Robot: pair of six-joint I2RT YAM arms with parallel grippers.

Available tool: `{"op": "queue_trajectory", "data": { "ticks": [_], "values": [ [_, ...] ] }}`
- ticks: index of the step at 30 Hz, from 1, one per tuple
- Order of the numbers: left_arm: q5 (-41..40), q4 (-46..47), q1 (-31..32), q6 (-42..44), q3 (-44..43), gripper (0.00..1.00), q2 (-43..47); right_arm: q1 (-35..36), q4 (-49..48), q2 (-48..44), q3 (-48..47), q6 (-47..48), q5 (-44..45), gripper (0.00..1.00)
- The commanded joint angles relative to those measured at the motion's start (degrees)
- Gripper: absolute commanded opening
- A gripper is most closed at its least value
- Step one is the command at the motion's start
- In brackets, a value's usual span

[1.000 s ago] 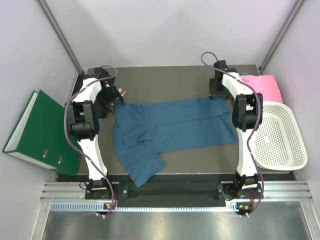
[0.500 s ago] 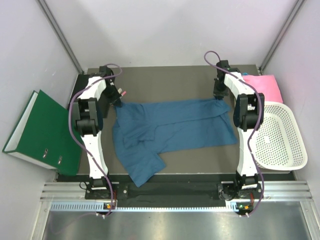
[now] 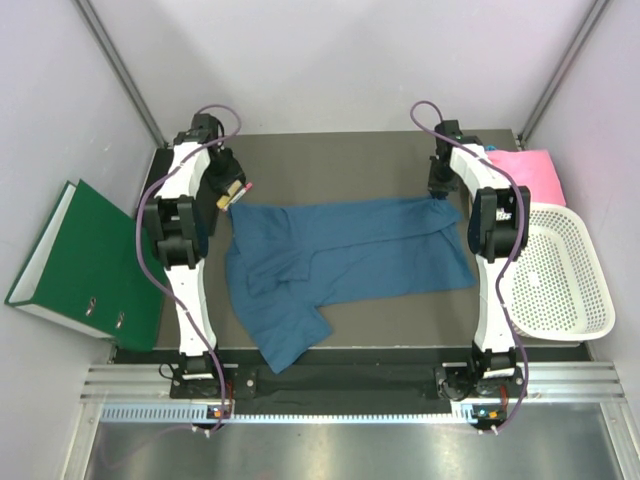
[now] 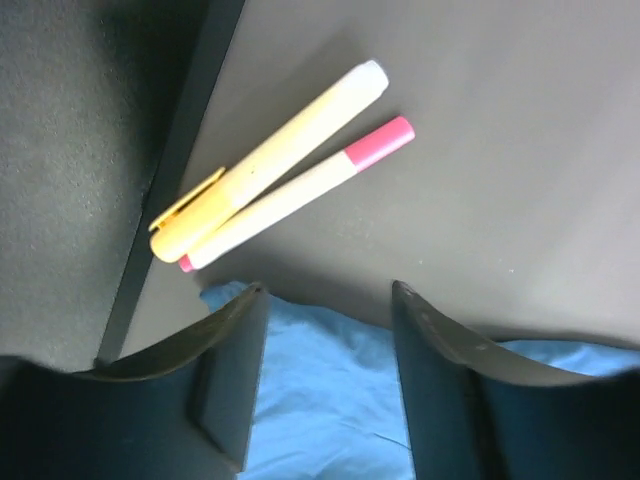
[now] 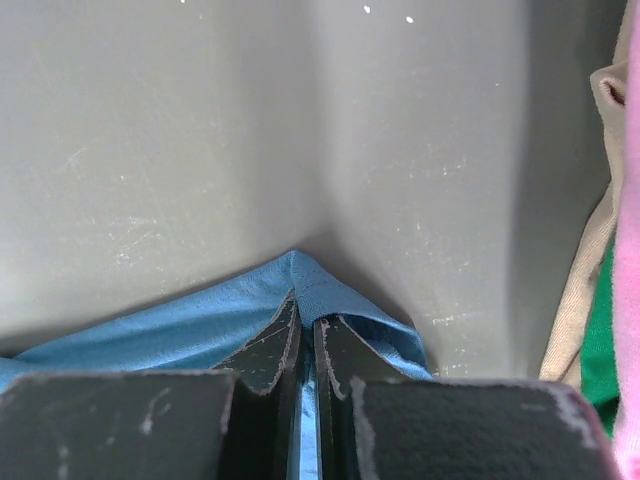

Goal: Fold and stack the t-shirts
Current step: Fold the flattened tshirt in 1/3 of the way

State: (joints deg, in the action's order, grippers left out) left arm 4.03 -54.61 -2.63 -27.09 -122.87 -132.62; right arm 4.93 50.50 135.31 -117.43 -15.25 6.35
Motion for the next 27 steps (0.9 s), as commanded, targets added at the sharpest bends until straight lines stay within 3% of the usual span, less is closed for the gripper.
{"op": "queue_trajectory", "data": {
  "ticks": [1, 4, 8, 16, 27],
  "values": [
    [0.4, 0.4, 0.0, 0.9, 5.4, 0.59, 4.0, -1.7, -2.3, -1.8, -0.1, -0.3, 0.8, 0.00],
    [0.5, 4.9, -0.1, -0.4, 13.5, 0.53, 7.7, -1.8, -3.0, -1.7, 0.4, -0.5, -0.5, 0.00],
    [1.3, 4.3, 0.0, -1.3, 16.0, 0.44, 8.1, -1.8, -3.0, -1.3, -0.1, -0.2, -0.9, 0.00],
    [-1.7, 4.6, 0.0, 0.1, 17.8, 0.57, 11.1, -1.8, -3.1, -1.8, 1.1, 0.1, -1.1, 0.00],
    [-1.3, 7.1, 0.8, -0.2, 15.9, 0.43, 4.7, -1.8, -3.3, -1.8, 1.9, 0.2, -1.5, 0.00]
  ]
}}
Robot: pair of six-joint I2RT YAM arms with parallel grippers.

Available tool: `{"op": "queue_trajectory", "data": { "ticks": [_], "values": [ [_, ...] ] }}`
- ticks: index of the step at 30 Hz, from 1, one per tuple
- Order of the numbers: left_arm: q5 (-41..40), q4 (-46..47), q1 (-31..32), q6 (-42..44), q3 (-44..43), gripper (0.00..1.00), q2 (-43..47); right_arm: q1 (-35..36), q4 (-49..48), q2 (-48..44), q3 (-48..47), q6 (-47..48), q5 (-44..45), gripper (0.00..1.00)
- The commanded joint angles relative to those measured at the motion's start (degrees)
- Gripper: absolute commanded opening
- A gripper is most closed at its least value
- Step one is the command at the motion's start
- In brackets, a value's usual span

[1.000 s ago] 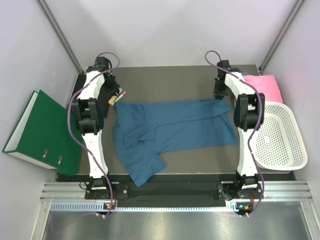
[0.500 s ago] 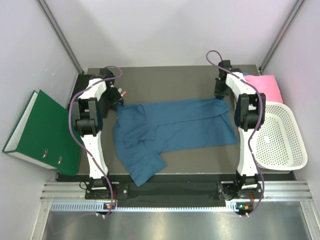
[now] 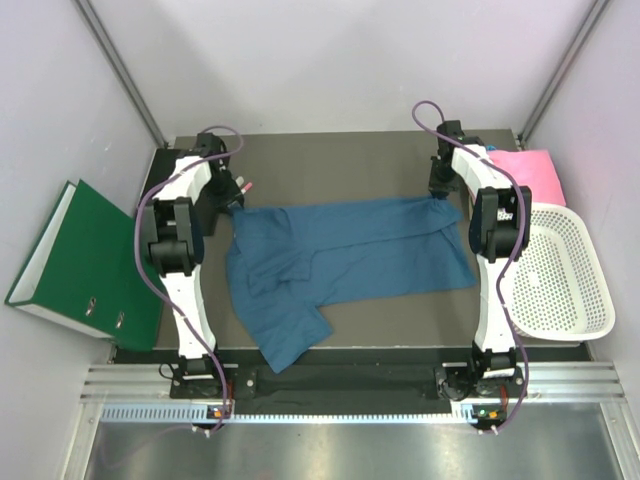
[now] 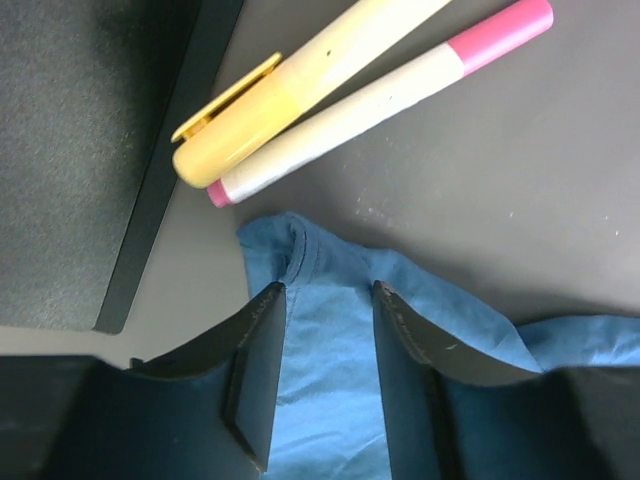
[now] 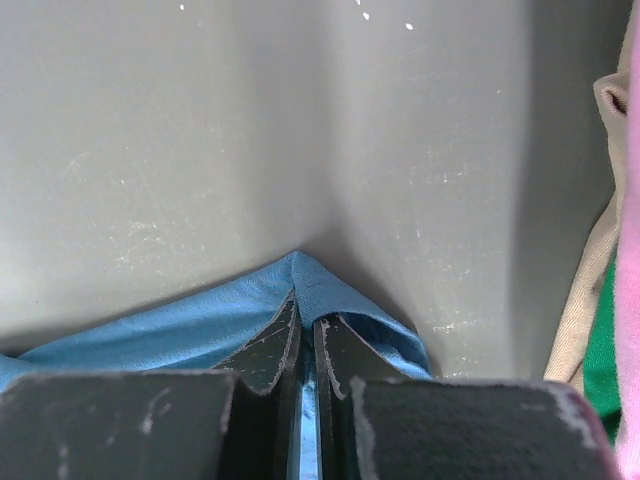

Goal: Fold and stack the t-shirts
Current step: Fold the flattened tshirt in 1/3 of the way

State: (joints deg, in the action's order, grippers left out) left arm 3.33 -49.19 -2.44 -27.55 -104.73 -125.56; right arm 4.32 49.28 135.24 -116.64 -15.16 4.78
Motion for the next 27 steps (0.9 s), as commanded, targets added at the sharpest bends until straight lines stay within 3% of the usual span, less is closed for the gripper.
{"op": "queue_trajectory", "data": {
  "ticks": [1, 2, 3, 16, 22, 27],
  "values": [
    [-0.7, 1.4, 0.6, 0.4, -2.9, 0.36, -2.8, -1.2, -2.1, -1.7, 1.1, 0.1, 0.0, 0.00],
    [-0.9, 1.3, 0.7, 0.6, -3.9, 0.13, -3.0, -1.2, -2.1, -1.7, 1.1, 0.0, 0.0, 0.00],
    [-1.1, 1.4, 0.7, 0.6, -4.4, 0.00, -2.9, -1.2, -2.1, -1.8, 1.1, 0.0, -0.2, 0.00],
    [-2.1, 0.4, 0.7, 0.8, -14.4, 0.00, -3.3, -1.2, -3.4, -2.8, 2.2, 0.0, -0.7, 0.00],
    [-2.5, 2.3, 0.7, 0.7, -10.6, 0.00, -2.1, -1.2, -3.7, -2.7, 2.4, -0.4, -0.6, 0.00],
    [-2.8, 1.8, 0.6, -0.5, -15.2, 0.00, -5.2, -1.6, -5.0, -2.0, 2.0, -0.8, -0.5, 0.00]
  ]
}}
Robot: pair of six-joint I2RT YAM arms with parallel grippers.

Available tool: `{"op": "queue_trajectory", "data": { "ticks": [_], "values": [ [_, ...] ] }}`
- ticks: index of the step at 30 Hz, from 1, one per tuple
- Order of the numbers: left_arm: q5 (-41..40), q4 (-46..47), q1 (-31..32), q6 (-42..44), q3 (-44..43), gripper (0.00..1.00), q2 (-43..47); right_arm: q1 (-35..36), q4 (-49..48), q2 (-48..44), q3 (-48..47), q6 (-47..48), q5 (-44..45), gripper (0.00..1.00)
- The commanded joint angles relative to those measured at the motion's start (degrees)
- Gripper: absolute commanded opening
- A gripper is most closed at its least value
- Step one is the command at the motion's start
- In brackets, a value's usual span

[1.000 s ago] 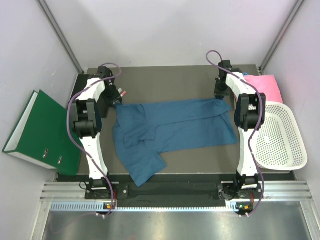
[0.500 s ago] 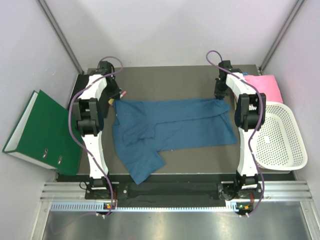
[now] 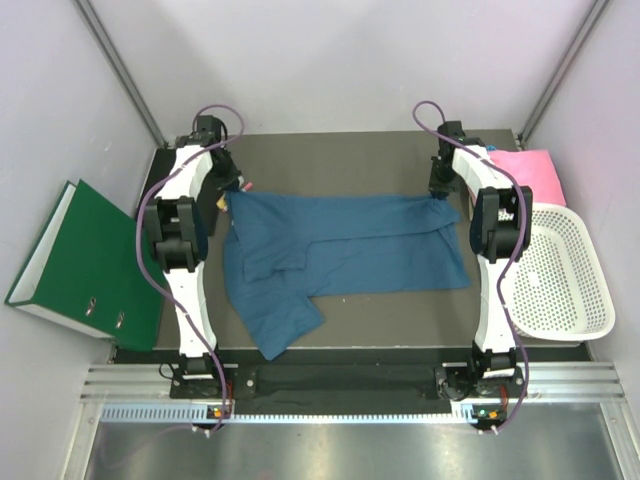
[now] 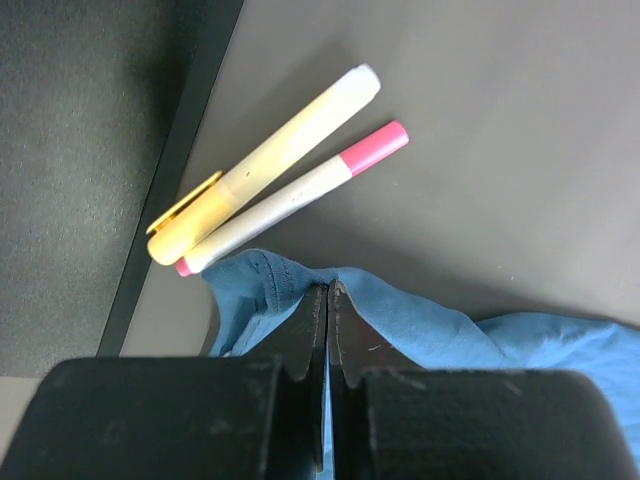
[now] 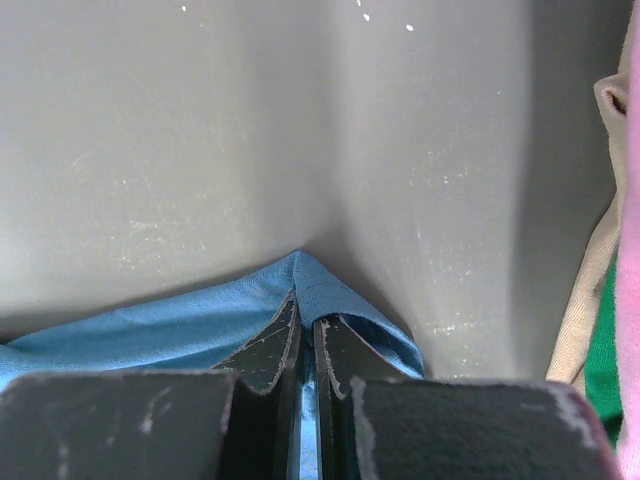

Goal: Fold and stack the t-shirts
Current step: Fold the flattened tshirt in 1/3 of the way

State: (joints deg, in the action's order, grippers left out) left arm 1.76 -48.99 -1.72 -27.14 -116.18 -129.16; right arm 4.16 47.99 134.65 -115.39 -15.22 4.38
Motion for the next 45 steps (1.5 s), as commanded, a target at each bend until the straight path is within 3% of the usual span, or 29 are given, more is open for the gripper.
{"op": "queue_trajectory", "data": {
  "ticks": [1, 7, 11, 12, 14, 15, 16, 18, 19, 22, 25, 30, 34, 39, 45],
  "values": [
    [-1.2, 1.9, -0.1, -0.9, -4.8, 0.00, -2.1, -1.4, -4.0, -1.1, 0.4, -0.9, -0.1, 0.00],
    [-3.9, 1.2, -0.2, -2.2, -16.2, 0.00, -7.4, -2.1, -7.0, -0.2, -0.7, -2.1, -0.6, 0.00],
    [-2.8, 3.0, -0.3, -4.1, -18.3, 0.00, -9.4, -3.0, -8.5, 1.4, -1.8, -4.4, -2.7, 0.00],
    [-2.1, 3.8, -0.4, -4.3, -18.1, 0.04, -9.4, -3.2, -9.4, 1.6, -1.9, -4.9, -3.1, 0.01],
    [1.0, 6.1, -0.4, -4.3, -17.5, 0.46, -8.7, -3.7, -10.5, 1.7, -1.8, -6.0, -5.9, 0.09],
    [1.8, 7.1, -0.3, -4.2, -16.9, 0.77, -8.1, -3.7, -11.8, 1.5, -1.2, -6.0, -6.8, 0.14],
    [1.9, 7.9, -0.2, -3.5, -15.0, 0.85, -6.2, -3.7, -12.5, 0.1, -0.6, -6.0, -7.2, 0.30],
    [1.4, 10.8, 0.0, -2.7, -9.5, 0.95, -3.0, -3.6, -15.6, -3.1, 4.1, -5.3, -7.1, 0.42],
    [1.1, 11.9, 0.0, -2.1, -7.2, 0.98, 1.0, -3.3, -17.3, -7.8, 6.8, -5.2, -6.1, 0.57],
    [0.8, 14.8, 0.0, -0.4, 1.8, 0.99, 9.2, -3.1, -23.0, -18.4, 17.6, -4.2, -2.8, 0.74],
    [3.1, 13.8, 0.0, 1.2, 8.5, 0.99, 15.5, -3.2, -22.7, -26.8, 25.2, -3.4, -1.0, 0.78],
    [4.7, 13.1, 0.3, 2.8, 25.1, 0.99, 24.8, -3.2, -19.9, -35.3, 36.6, -3.5, 1.6, 0.76],
    [4.0, 13.9, 0.2, 2.2, 35.4, 0.99, 30.2, -3.2, -24.2, -41.6, 47.0, -5.3, 1.7, 0.72],
    [4.7, 15.7, 0.2, 0.2, 40.9, 0.98, 30.2, -3.3, -27.2, -40.4, 50.6, -6.0, 1.9, 0.70],
    [4.4, 15.4, 0.2, -0.5, 37.3, 0.98, 24.8, -3.3, -29.4, -32.8, 45.9, -6.2, 2.0, 0.67]
  ]
}}
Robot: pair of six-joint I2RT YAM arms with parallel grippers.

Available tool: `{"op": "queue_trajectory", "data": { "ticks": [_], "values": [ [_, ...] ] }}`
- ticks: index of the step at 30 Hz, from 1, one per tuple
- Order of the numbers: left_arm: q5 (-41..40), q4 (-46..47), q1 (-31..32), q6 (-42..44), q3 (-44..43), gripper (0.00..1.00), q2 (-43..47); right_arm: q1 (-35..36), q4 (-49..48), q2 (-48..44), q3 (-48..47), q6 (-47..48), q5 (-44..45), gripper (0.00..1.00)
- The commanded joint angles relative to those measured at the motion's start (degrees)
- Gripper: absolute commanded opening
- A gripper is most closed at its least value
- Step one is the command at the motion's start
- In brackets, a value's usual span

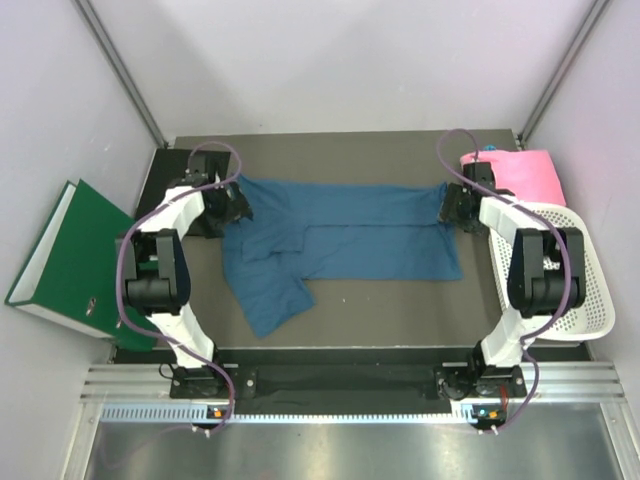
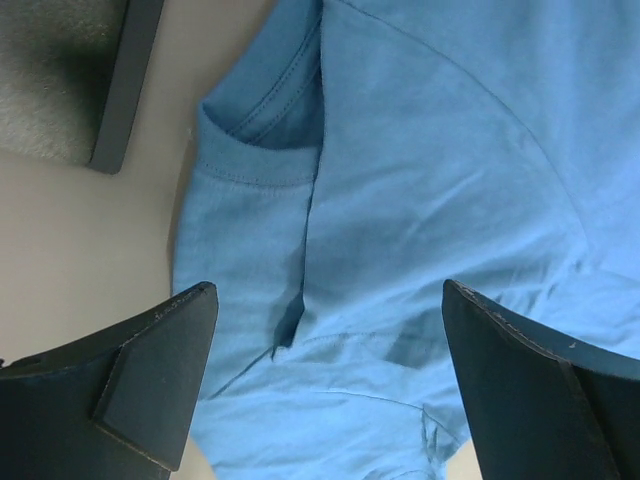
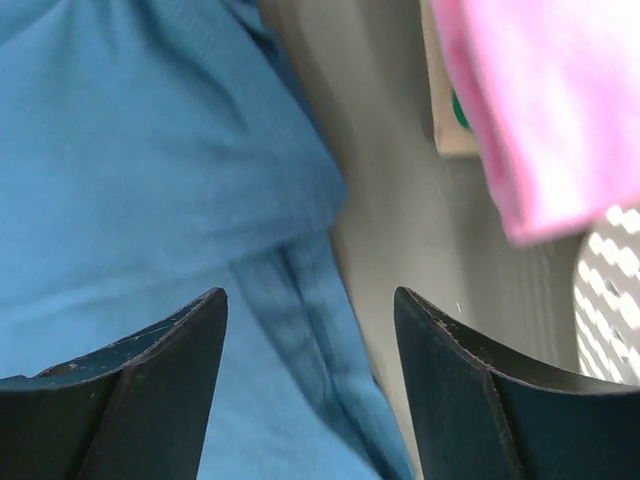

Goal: Fold and stack the t-shirts
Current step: Fold the flattened tshirt in 1/3 of the way

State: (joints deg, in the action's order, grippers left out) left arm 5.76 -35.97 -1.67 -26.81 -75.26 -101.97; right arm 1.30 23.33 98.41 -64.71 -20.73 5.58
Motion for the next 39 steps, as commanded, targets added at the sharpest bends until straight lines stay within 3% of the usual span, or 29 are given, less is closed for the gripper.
{"op": "queue_trajectory", "data": {
  "ticks": [1, 9, 18, 19, 24, 30, 31, 34, 35, 37, 38, 39],
  "values": [
    [0.0, 2.3, 0.2, -0.9, -4.4, 0.97, -4.0, -0.3, -4.9, 5.0, -5.7, -0.9, 0.8, 0.67],
    [-0.8, 2.9, 0.2, -2.1, -11.7, 0.95, -12.7, -0.4, -3.3, 11.6, -14.3, -0.1, 1.1, 0.65],
    [0.5, 6.0, 0.3, -4.5, -18.3, 0.92, -17.6, -0.5, -3.7, 15.0, -17.2, 0.4, 0.0, 0.59],
    [0.6, 6.5, 0.2, -4.6, -18.7, 0.91, -17.8, -0.6, -3.7, 15.4, -17.5, 0.6, -0.1, 0.48],
    [1.0, 6.0, 0.2, -4.8, -23.4, 0.90, -21.2, -0.8, -3.4, 16.9, -19.8, 0.7, -2.1, 0.34],
    [1.2, 7.0, 0.2, -4.8, -26.0, 0.82, -23.4, -0.9, -2.2, 18.2, -22.7, 1.1, -2.9, 0.03],
    [1.4, 7.0, 0.2, -4.7, -26.2, 0.79, -23.8, -0.9, -2.2, 18.3, -22.9, 1.2, -2.8, 0.00],
    [2.2, 6.6, 0.2, -4.7, -28.1, 0.56, -25.7, -0.9, -2.0, 18.3, -23.4, 1.4, -2.7, 0.00],
    [2.3, 6.5, 0.3, -4.6, -28.8, 0.32, -26.3, -0.9, -1.8, 18.2, -23.4, 1.5, -2.7, 0.00],
    [2.4, 6.7, 0.2, -4.7, -29.1, 0.10, -26.1, -0.9, -1.7, 18.0, -23.4, 1.6, -2.7, 0.00],
    [1.7, 6.6, 0.2, -4.8, -29.2, 0.00, -25.6, -0.9, -1.5, 17.9, -23.5, 1.6, -2.7, 0.00],
    [1.5, 6.4, 0.1, -4.7, -29.3, 0.00, -25.4, -0.9, -1.6, 17.6, -23.4, 1.6, -2.5, 0.00]
  ]
}}
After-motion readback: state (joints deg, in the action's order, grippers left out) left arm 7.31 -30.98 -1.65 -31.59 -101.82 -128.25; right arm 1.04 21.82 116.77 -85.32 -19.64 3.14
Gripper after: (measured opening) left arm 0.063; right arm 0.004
